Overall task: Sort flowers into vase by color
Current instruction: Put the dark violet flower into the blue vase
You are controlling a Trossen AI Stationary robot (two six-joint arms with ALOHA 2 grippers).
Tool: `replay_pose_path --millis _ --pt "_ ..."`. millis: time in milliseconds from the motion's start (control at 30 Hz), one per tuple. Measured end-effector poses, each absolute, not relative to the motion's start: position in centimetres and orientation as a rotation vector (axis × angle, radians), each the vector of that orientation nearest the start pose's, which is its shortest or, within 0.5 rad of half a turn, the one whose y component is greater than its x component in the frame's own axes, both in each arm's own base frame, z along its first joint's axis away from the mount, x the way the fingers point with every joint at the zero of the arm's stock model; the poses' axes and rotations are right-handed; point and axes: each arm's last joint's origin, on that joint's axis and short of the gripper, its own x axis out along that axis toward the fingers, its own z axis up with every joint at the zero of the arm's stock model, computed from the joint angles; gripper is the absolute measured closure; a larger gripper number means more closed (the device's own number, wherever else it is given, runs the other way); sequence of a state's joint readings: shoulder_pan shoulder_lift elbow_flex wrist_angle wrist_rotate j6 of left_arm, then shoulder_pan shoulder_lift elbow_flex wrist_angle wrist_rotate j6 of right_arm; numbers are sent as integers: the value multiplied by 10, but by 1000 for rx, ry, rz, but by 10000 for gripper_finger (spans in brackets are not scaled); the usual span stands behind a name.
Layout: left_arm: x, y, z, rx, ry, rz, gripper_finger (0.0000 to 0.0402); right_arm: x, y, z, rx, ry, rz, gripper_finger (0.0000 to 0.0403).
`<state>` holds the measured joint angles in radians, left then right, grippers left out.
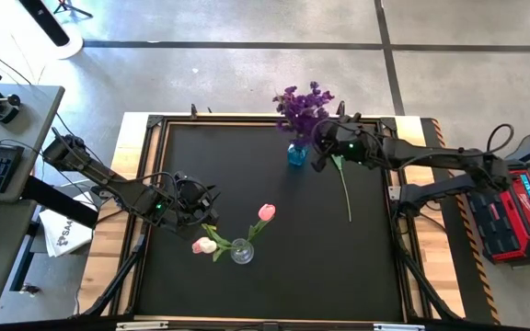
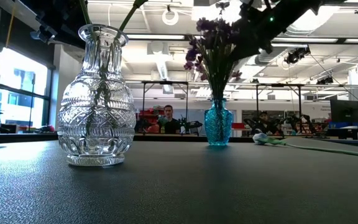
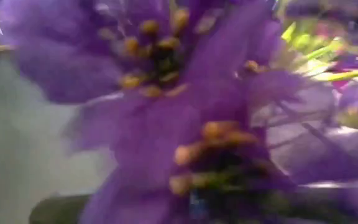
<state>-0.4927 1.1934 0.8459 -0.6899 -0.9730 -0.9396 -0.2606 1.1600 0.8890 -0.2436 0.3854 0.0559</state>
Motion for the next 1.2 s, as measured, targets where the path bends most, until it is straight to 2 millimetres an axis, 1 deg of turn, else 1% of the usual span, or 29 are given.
replay_pose_path --millis 133,267,367,467,567,700,800,900,967,1067,1133,1200 --pt "202 -81 250 -178 486 726 291 247 -77 281 15 542 -643 393" --pt "202 -81 250 -178 486 726 291 256 -80 271 5 572 -640 401" --pt "202 -81 250 -178 486 726 291 258 -80 269 -11 576 -634 397" --pt "202 -81 250 -178 486 726 291 257 -80 272 -10 568 -633 384" --pt "202 -81 250 -178 486 726 291 252 -78 279 -11 540 -629 353" --pt "202 -81 250 -178 486 725 291 241 -75 288 -9 523 -614 284" --pt "202 -81 250 -178 486 725 291 227 -71 297 -4 529 -599 233" --pt "202 -81 250 -178 486 725 291 209 -65 304 23 546 -576 199" --pt "202 -81 250 -178 486 725 291 197 -62 309 32 543 -563 187" --pt "202 -81 250 -178 486 726 291 188 -54 315 37 497 -492 184" --pt "202 -81 250 -177 482 729 291 188 -45 322 18 438 -436 190" --pt "202 -81 250 -174 475 735 291 193 -36 329 -18 364 -401 201"
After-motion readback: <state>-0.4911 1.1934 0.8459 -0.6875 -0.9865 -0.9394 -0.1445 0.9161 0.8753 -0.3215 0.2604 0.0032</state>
